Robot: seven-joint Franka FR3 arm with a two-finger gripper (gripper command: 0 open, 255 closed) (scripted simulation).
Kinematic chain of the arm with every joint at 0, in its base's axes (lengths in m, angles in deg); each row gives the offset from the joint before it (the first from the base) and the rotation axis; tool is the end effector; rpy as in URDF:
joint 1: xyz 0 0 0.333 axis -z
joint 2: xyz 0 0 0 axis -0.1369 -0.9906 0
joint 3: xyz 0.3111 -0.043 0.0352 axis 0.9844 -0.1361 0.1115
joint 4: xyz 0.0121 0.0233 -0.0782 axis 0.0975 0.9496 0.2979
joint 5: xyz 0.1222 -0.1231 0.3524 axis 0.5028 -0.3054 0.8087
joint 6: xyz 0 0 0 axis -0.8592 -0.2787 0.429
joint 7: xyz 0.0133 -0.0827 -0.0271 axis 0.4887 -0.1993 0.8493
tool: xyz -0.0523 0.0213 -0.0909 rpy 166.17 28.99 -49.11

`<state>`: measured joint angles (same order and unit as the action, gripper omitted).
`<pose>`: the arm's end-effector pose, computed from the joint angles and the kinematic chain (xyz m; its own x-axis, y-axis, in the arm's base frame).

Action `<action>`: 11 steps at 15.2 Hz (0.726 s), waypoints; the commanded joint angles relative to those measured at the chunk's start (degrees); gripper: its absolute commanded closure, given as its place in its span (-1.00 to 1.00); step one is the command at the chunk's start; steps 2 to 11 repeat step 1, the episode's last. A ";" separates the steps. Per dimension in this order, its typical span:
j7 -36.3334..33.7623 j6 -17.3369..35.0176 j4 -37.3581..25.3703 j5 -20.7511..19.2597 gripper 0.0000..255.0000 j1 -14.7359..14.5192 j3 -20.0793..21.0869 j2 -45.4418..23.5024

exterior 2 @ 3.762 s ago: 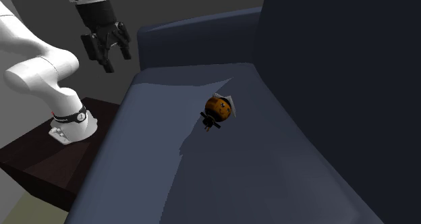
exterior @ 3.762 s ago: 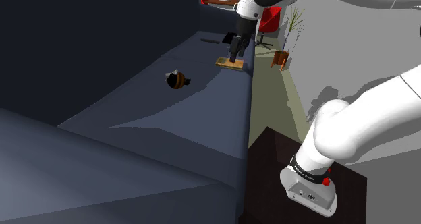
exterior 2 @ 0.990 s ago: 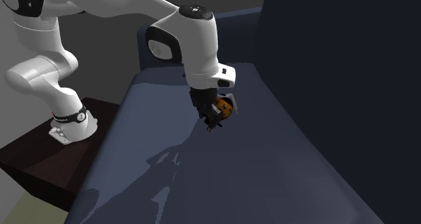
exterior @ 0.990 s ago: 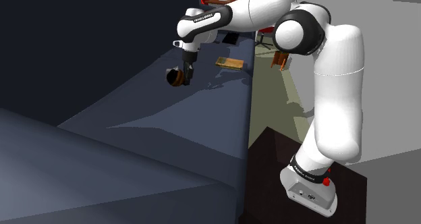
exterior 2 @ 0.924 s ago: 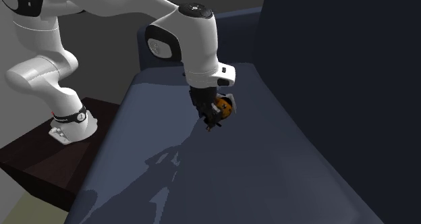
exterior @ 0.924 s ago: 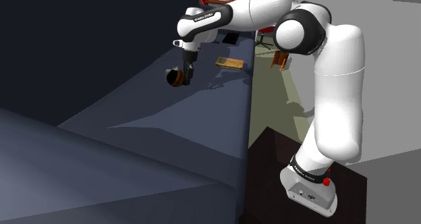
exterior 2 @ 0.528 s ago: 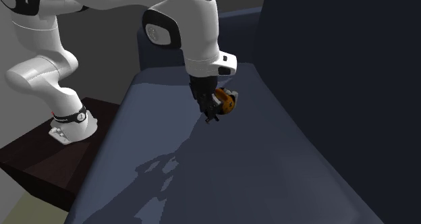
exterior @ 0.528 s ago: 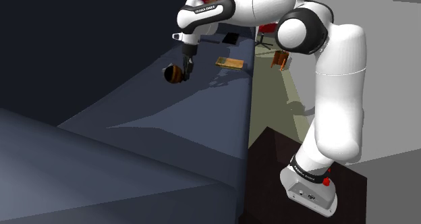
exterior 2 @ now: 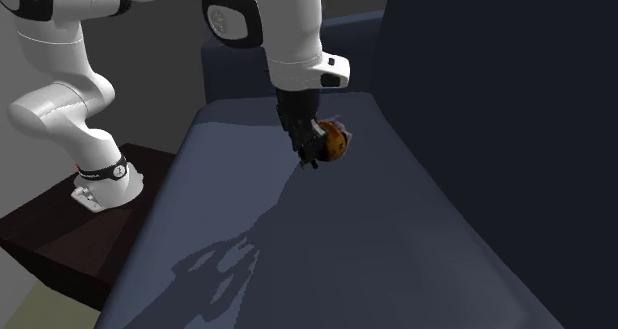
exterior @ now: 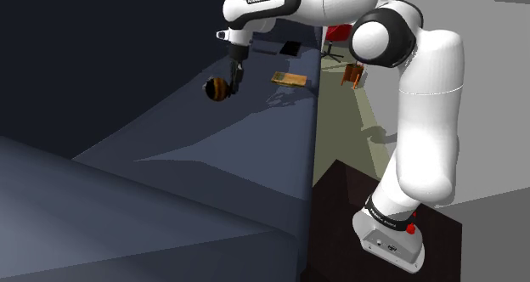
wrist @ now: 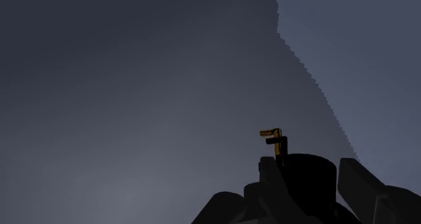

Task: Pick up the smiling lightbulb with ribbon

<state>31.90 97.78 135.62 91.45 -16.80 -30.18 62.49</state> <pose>0.6690 -0.0035 0.4718 0.5542 0.8214 0.1349 0.8324 -0.5475 -0.0856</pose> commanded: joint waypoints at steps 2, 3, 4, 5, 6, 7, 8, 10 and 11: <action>-0.01 -0.50 -0.52 -0.01 1.00 0.09 -0.04 -0.01; -0.01 -0.50 -0.52 -0.01 1.00 0.09 -0.04 -0.01; -0.01 -0.50 -0.52 -0.01 1.00 0.09 -0.04 -0.01; -0.01 -0.50 -0.52 -0.01 1.00 0.09 -0.04 -0.01; -0.01 -0.50 -0.52 -0.01 1.00 0.09 -0.04 -0.01; -0.01 -0.50 -0.52 -0.01 1.00 0.09 -0.04 -0.01; -0.01 -0.50 -0.52 -0.01 1.00 0.09 -0.04 -0.01; -0.01 -0.50 -0.52 -0.01 1.00 0.09 -0.04 -0.01; -0.01 -0.50 -0.52 -0.01 1.00 0.09 -0.04 -0.01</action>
